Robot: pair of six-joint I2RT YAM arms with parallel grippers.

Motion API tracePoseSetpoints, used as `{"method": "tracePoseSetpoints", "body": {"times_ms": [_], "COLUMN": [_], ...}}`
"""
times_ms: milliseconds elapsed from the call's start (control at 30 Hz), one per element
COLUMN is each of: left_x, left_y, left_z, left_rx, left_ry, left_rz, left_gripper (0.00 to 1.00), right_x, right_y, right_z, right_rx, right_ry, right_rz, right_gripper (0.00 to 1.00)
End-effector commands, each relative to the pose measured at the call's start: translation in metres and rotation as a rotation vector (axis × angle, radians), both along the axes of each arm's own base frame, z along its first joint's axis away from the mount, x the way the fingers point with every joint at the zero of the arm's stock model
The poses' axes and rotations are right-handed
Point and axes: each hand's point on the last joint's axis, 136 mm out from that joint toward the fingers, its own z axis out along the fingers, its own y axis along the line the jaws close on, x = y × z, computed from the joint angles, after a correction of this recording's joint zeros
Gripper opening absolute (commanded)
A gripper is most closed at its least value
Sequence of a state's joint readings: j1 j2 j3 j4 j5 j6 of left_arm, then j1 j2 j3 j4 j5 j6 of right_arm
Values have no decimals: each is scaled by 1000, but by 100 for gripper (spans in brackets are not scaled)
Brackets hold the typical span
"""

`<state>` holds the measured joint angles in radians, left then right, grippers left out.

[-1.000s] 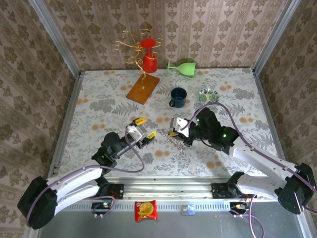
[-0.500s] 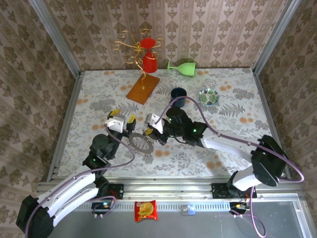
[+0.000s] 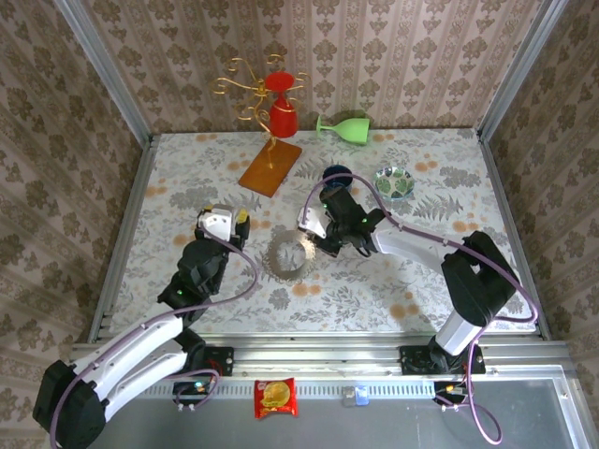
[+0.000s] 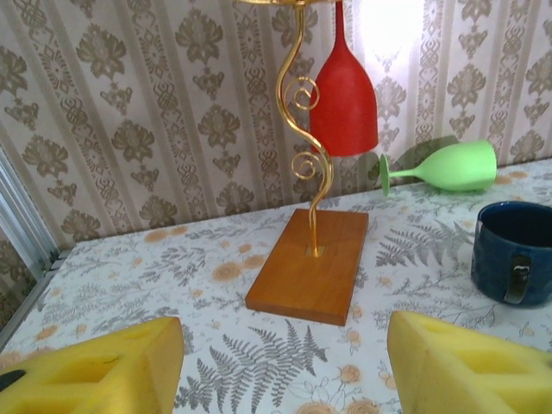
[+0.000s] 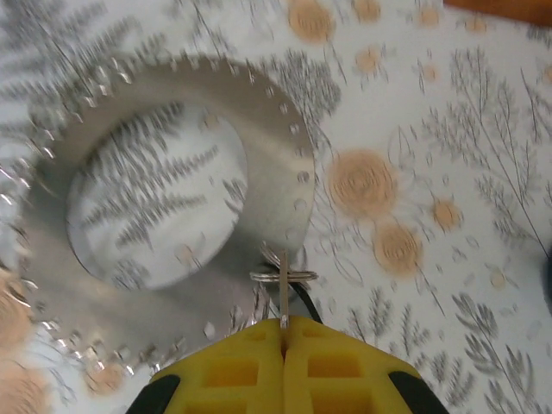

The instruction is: Put the keys on the keyring

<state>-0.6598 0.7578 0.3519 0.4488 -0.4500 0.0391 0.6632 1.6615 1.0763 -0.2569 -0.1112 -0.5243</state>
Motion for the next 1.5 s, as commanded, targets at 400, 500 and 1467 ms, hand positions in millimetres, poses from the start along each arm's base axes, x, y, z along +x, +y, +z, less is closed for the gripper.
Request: {"method": "tracePoseSetpoints", "body": {"times_ms": [400,500,1467], "left_x": [8,9,24], "left_y": [-17,-22,-29], "left_z": [-9,-12,-56], "left_rx": [-22,-28,-174], "left_ry": [92,124,373], "left_rz": [-66,-94,-90], "left_gripper": [65,65,66], "right_x": [17,17,-84], "right_y": [-55,-58,12], "right_z": [-18,8,-18], "right_rx": [-335,-225,479], "right_ry": [-83,-76,949], "right_rz": [-17,-94,-1116], "right_gripper": [36,39,32]}}
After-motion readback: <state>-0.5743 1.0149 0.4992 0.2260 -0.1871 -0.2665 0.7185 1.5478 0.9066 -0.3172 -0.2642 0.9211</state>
